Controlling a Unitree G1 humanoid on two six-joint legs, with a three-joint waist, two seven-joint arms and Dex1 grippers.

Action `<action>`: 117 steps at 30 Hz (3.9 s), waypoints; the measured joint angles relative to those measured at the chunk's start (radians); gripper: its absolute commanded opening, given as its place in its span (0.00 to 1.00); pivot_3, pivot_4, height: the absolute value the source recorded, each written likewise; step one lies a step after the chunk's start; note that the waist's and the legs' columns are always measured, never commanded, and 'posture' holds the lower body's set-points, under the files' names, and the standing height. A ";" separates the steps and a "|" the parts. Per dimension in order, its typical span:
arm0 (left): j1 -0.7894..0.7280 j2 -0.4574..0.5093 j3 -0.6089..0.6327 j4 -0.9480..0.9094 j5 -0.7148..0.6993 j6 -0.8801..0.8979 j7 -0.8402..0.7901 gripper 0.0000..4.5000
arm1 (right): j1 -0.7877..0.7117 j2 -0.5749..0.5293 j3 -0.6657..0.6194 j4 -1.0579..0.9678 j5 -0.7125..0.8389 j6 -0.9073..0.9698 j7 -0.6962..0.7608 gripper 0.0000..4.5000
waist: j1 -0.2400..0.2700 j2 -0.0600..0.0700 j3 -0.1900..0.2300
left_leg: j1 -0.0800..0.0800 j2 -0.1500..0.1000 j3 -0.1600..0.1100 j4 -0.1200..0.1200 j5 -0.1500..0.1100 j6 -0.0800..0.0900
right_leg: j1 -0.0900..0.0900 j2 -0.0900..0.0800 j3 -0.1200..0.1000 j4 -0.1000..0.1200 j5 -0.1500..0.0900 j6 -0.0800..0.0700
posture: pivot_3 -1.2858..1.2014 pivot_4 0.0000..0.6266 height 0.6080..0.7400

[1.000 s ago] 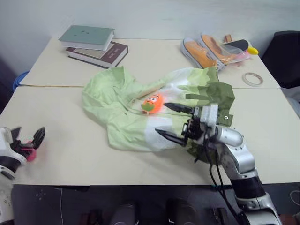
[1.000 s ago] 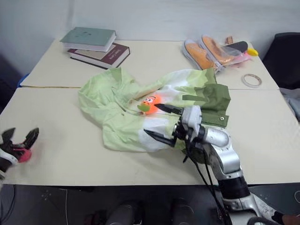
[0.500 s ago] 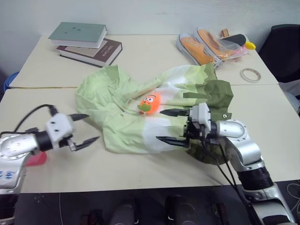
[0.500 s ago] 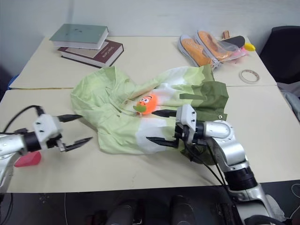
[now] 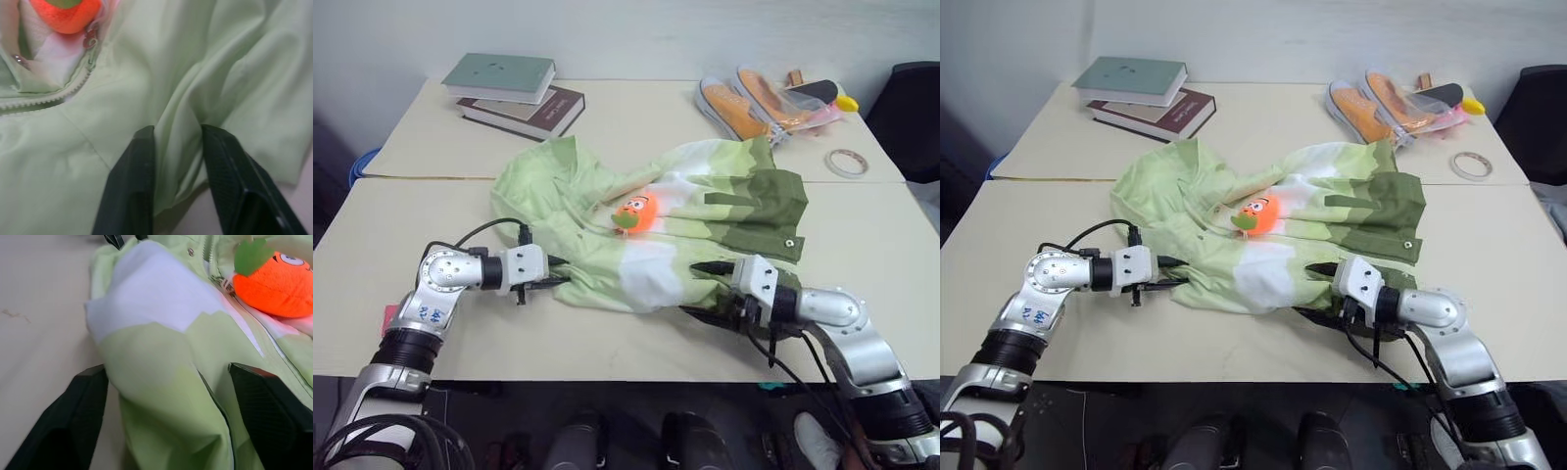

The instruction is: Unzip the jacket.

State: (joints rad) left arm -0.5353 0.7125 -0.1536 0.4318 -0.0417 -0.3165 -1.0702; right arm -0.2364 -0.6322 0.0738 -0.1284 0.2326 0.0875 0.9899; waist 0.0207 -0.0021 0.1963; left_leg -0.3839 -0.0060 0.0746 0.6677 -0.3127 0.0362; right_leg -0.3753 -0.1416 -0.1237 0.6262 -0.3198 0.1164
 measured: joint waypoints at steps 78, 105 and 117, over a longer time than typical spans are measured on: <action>0.415 0.029 0.103 -0.519 -0.187 0.434 0.144 1.00 | -0.282 -0.143 -0.372 0.650 0.158 0.175 -0.269 0.00 | -0.023 0.005 0.000 | 0.000 0.001 0.002 -0.002 0.002 0.000 | 0.001 0.005 0.005 -0.004 0.002 -0.003 | 0.52 0.24 1.00; 0.490 0.070 0.331 -0.654 -0.486 0.628 0.107 1.00 | -0.188 -0.138 -0.515 0.724 0.103 -0.238 -0.344 0.99 | -0.029 0.017 -0.006 | 0.004 0.001 0.006 -0.007 0.002 0.001 | 0.001 0.000 0.015 -0.006 0.002 -0.003 | 0.52 0.24 1.00; 0.733 0.110 0.511 -0.716 -0.459 0.519 0.034 1.00 | 0.100 -0.228 -0.242 0.136 0.323 -0.152 0.306 0.99 | -0.033 0.010 -0.004 | 0.004 0.003 0.006 -0.007 -0.001 0.002 | 0.003 0.001 0.015 -0.014 0.002 -0.002 | 0.52 0.24 1.00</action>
State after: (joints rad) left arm 0.1979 0.8221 0.3576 -0.2843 -0.5007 0.2029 -1.0362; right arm -0.1369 -0.8604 -0.1686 0.0072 0.5554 -0.0643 1.2963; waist -0.0121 0.0079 0.1926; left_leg -0.3794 -0.0032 0.0808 0.6605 -0.3140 0.0380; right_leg -0.3726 -0.1405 -0.1086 0.6125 -0.3175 0.1141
